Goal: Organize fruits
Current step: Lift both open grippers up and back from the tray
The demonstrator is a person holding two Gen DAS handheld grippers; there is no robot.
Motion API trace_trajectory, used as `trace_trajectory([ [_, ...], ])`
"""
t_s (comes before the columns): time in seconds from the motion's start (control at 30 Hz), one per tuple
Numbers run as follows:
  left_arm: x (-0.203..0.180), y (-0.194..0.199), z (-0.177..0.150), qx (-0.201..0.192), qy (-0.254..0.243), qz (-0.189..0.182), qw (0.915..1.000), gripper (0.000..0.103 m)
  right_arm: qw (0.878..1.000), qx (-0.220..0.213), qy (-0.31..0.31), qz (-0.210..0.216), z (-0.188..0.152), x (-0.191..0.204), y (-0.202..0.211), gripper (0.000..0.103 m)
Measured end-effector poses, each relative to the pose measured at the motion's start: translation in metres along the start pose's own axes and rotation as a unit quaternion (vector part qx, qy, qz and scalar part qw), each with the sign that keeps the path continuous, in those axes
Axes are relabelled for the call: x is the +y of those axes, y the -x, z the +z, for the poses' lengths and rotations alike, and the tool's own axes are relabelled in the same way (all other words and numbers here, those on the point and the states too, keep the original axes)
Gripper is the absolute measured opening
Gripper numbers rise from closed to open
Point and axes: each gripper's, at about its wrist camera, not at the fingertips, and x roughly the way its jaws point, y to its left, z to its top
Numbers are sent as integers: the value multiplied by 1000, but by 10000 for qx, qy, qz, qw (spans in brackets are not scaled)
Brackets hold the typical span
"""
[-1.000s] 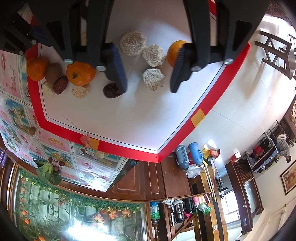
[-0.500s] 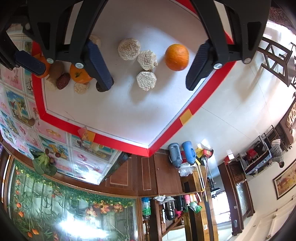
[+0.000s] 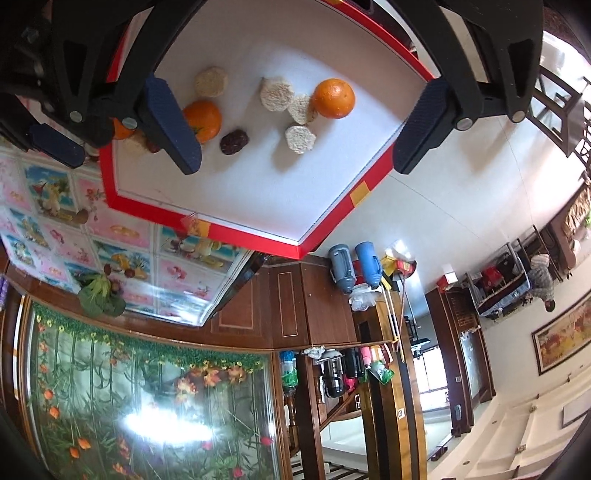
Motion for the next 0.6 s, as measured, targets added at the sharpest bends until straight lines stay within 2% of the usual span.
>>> trace_trajectory([
  [0.13, -1, 13, -1, -138, 163, 30, 9998, 103, 9998, -129, 4, -135, 2, -3, 4, 62],
  [0.23, -4, 21, -2, -224, 181, -177, 9994, 103, 9995, -246, 43, -200, 3, -4, 10, 62],
  [0.4, -12, 23, -3, -202, -8, 97, 9997, 103, 9988, -378, 23, -317, 4, -6, 13, 68],
  [0.53, -13, 23, -4, -105, 8, 140, 9998, 103, 9985, -373, -33, -406, 5, -10, 12, 70],
  [0.6, -13, 23, -4, -90, 9, 148, 9998, 103, 9982, -389, -37, -450, 6, -10, 12, 73],
])
